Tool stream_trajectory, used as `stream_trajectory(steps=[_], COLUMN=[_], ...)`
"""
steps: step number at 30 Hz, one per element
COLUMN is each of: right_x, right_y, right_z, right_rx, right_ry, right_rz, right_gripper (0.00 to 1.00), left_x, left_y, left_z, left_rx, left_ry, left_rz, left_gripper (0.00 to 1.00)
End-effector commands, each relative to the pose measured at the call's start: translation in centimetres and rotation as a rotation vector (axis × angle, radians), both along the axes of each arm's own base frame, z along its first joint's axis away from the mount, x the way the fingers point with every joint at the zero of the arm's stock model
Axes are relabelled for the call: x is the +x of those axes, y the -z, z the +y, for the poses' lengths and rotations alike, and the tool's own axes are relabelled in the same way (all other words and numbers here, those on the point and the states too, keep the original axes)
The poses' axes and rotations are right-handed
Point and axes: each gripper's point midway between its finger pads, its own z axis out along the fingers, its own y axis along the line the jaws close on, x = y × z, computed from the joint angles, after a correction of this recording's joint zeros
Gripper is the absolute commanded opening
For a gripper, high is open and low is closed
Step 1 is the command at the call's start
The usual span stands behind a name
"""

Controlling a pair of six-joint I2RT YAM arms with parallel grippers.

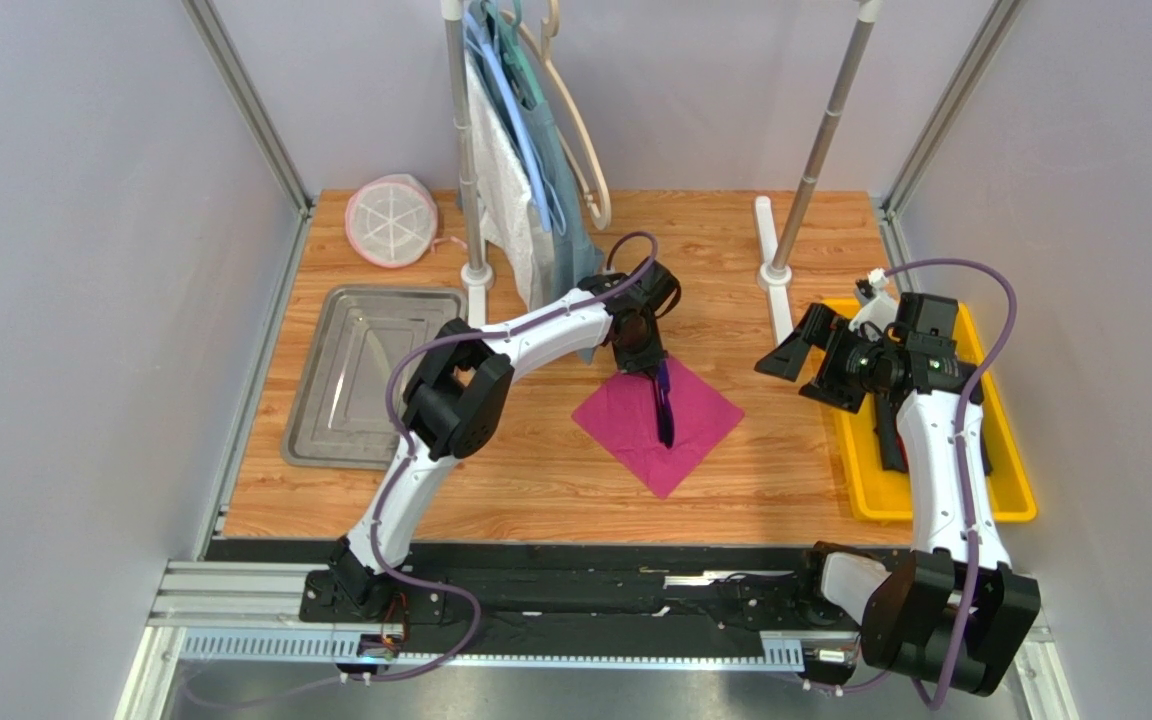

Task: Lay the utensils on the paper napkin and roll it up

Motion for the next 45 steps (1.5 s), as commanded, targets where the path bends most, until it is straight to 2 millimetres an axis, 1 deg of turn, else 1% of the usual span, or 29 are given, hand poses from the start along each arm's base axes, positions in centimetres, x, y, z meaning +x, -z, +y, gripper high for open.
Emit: stream_trajectory(steps=[1,6,8,13,15,18,19,21,22,24,25,26,27,28,29,30,31,32,33,34,35,36,38,40,41,42,43,44,45], right_x=[0.4,0.4,0.4,0.4,0.4,0.5,0.6,0.7,0.8,1.0,1.0,1.2,1.3,1.4,1.5,1.6,1.7,1.7,1.8,1.8,1.8,1.8,2.0,2.1,2.1,2.0,2.0,2.0,1.9], right_y=[-0.8,-0.8,-0.8,-0.7,-0.8,-1.0,-1.1,-1.3,-1.5,-1.8,-2.0,-2.4,-2.5,-2.7,-3.0,-3.2,-3.2,-3.0,-3.0,-2.9,-2.5,-2.4,-1.7,-1.4,-1.2,-0.6,-0.4,-0.1,0.5], right_z=[-0.1,-0.2,-0.2,-0.2,-0.2,-0.2,-0.2,-0.2,-0.2,-0.2,-0.2,-0.2,-0.2,-0.2,-0.2,-0.2,-0.2,-0.1,0.0,0.1,0.2,0.4,0.7,1.3,1.6,2.2,2.6,3.0,3.5], right_rx=[-0.008,-0.009,-0.012,-0.01,-0.011,-0.009,-0.007,-0.008,-0.006,-0.005,-0.003,-0.006,-0.004,-0.004,-0.005,-0.003,-0.001,0.003,0.008,0.014,0.022,0.037,0.058,0.079,0.081,0.082,0.083,0.084,0.091], right_ry=[0.0,0.005,0.005,0.008,0.008,0.009,0.009,0.007,0.007,0.004,0.001,-0.002,-0.002,-0.004,-0.007,-0.012,-0.014,-0.018,-0.026,-0.029,-0.034,-0.041,-0.055,-0.086,-0.099,-0.132,-0.152,-0.168,-0.192], right_rz=[-0.052,-0.049,-0.051,-0.048,-0.051,-0.053,-0.054,-0.058,-0.059,-0.06,-0.062,-0.069,-0.072,-0.074,-0.083,-0.088,-0.091,-0.086,-0.089,-0.088,-0.077,-0.075,-0.067,-0.066,-0.061,-0.049,-0.045,-0.04,-0.026], right_gripper=[1.0,1.0,1.0,1.0,1.0,1.0,1.0,1.0,1.0,1.0,1.0,1.0,1.0,1.0,1.0,1.0,1.0,1.0,1.0,1.0,1.0,1.0,1.0,1.0,1.0,1.0,0.99,0.98,0.97], left_x=[0.7,0.3,0.3,0.3,0.4,0.4,0.5,0.4,0.5,0.1,-0.1,-0.3,-1.1,-1.5,-2.1,-3.2,-3.6,-4.3,-5.7,-6.6,-8.1,-9.1,-11.3,-12.6,-13.4,-13.3,-13.2,-13.8,-13.5], left_y=[-0.7,0.0,0.1,-0.2,-0.4,-1.4,-2.2,-3.2,-4.3,-5.5,-6.9,-7.5,-7.9,-9.2,-9.7,-9.6,-10.9,-11.1,-11.4,-11.3,-11.3,-10.9,-10.4,-9.9,-8.5,-9.8,-9.8,-7.7,-10.1], left_z=[-1.0,-0.6,-0.5,-0.6,-0.6,-1.1,-1.2,-1.6,-1.7,-2.1,-2.3,-2.3,-2.8,-2.9,-3.1,-3.5,-3.4,-3.5,-3.7,-3.7,-4.2,-3.7,-3.9,-3.1,-1.9,-1.5,-0.8,1.2,1.2], left_rx=[-0.038,-0.021,-0.019,-0.022,-0.025,-0.043,-0.053,-0.053,-0.058,-0.043,-0.049,-0.04,-0.03,-0.034,-0.03,-0.01,-0.006,0.007,0.022,0.029,0.037,0.053,0.037,0.051,0.109,0.11,0.132,0.187,0.157], left_ry=[-0.002,0.0,0.003,0.009,0.012,0.035,0.046,0.084,0.094,0.142,0.159,0.176,0.23,0.252,0.278,0.35,0.375,0.407,0.49,0.544,0.6,0.668,0.803,0.901,0.971,0.984,1.001,1.064,1.063], left_rz=[-0.015,-0.001,-0.001,-0.007,-0.011,-0.023,-0.039,-0.073,-0.102,-0.159,-0.191,-0.218,-0.244,-0.275,-0.293,-0.322,-0.364,-0.385,-0.425,-0.44,-0.457,-0.479,-0.496,-0.52,-0.529,-0.587,-0.621,-0.625,-0.729], left_gripper=[0.1,0.1,0.13,0.28,0.29,0.31,0.31,0.33,0.34,0.37,0.39,0.41,0.44,0.48,0.52,0.57,0.61,0.63,0.67,0.68,0.68,0.7,0.71,0.72,0.78,0.8,0.8,0.86,0.89])
